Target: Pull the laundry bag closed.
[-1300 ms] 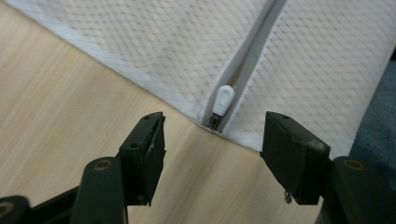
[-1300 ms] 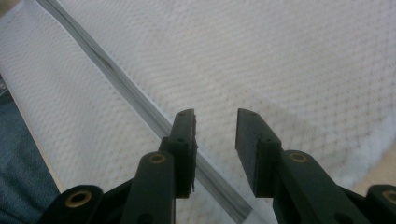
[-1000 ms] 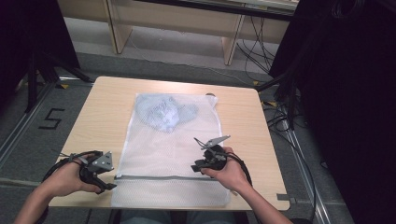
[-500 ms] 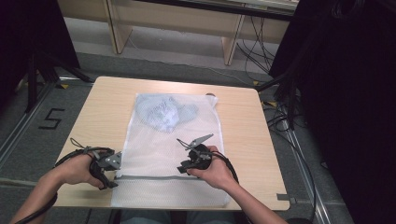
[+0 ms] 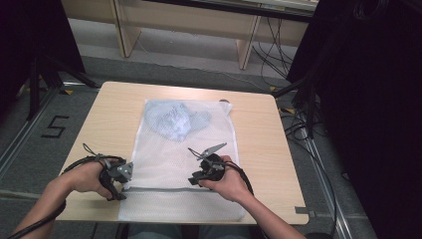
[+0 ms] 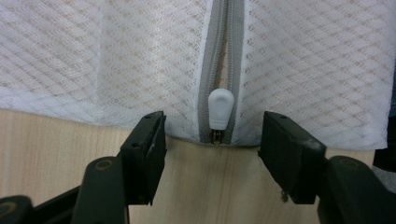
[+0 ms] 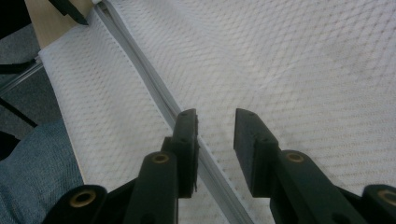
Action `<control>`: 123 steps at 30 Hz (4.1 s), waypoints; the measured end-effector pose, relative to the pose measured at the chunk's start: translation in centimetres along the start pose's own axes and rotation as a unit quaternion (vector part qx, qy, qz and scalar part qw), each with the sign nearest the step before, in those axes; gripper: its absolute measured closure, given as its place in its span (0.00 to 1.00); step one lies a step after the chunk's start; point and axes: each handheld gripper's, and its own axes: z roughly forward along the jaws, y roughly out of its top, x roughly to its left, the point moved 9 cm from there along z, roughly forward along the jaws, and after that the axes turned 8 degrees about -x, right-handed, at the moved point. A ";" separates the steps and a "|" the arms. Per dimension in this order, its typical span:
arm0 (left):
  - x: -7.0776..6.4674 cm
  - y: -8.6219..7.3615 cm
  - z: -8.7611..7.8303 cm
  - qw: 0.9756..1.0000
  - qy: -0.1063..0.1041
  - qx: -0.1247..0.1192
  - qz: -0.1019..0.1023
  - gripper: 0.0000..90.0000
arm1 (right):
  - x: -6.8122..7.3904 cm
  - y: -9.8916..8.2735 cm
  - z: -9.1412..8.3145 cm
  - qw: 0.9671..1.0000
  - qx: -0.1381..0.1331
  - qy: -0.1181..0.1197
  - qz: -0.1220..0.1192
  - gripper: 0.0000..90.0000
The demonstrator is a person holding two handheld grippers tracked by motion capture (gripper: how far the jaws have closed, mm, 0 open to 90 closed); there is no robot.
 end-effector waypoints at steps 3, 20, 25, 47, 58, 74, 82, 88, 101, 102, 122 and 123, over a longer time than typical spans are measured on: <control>0.1 0.1 0.0 1.000 -0.007 0.008 0.007 0.45 | 0.4 0.2 0.3 1.000 0.006 0.006 -0.002 0.78; 0.2 0.3 -0.2 1.000 0.002 0.010 0.009 0.72 | 3.3 2.2 4.1 0.999 0.006 0.040 -0.017 0.79; 0.3 0.3 -0.2 1.000 0.003 0.010 0.001 0.73 | 4.2 2.9 5.3 0.999 0.007 0.049 -0.020 0.79; 0.1 0.9 0.3 0.999 -0.007 0.023 0.021 0.47 | 5.3 4.6 6.8 0.997 0.001 0.065 -0.036 0.79; 0.2 1.0 0.3 0.999 -0.015 0.042 0.025 0.50 | 6.1 5.0 7.6 0.997 -0.003 0.076 -0.033 0.79; 0.0 0.9 0.3 0.999 -0.010 0.030 0.018 0.48 | 6.9 5.0 8.8 0.996 -0.004 0.086 -0.027 0.79; 0.0 0.6 0.1 1.000 -0.026 0.001 -0.008 0.46 | 7.0 5.0 9.1 0.996 0.000 0.085 -0.025 0.79; 0.1 0.6 0.1 1.000 -0.018 0.004 -0.003 0.50 | 7.3 5.2 9.5 0.995 -0.004 0.090 -0.034 0.79; 0.1 0.6 0.1 0.999 -0.006 0.026 0.021 0.52 | 8.9 6.5 12.6 0.992 -0.030 0.123 -0.027 0.82; 0.1 0.6 0.1 1.000 -0.006 0.020 0.016 0.53 | 9.0 6.5 12.7 0.991 -0.033 0.127 -0.028 0.82; -0.1 0.5 0.1 1.000 0.002 0.004 0.012 0.52 | 9.4 6.4 14.0 0.987 -0.050 0.153 0.028 0.83; -0.1 0.5 0.1 1.000 0.000 0.004 0.012 0.52 | 9.5 6.3 14.1 0.986 -0.049 0.154 0.032 0.83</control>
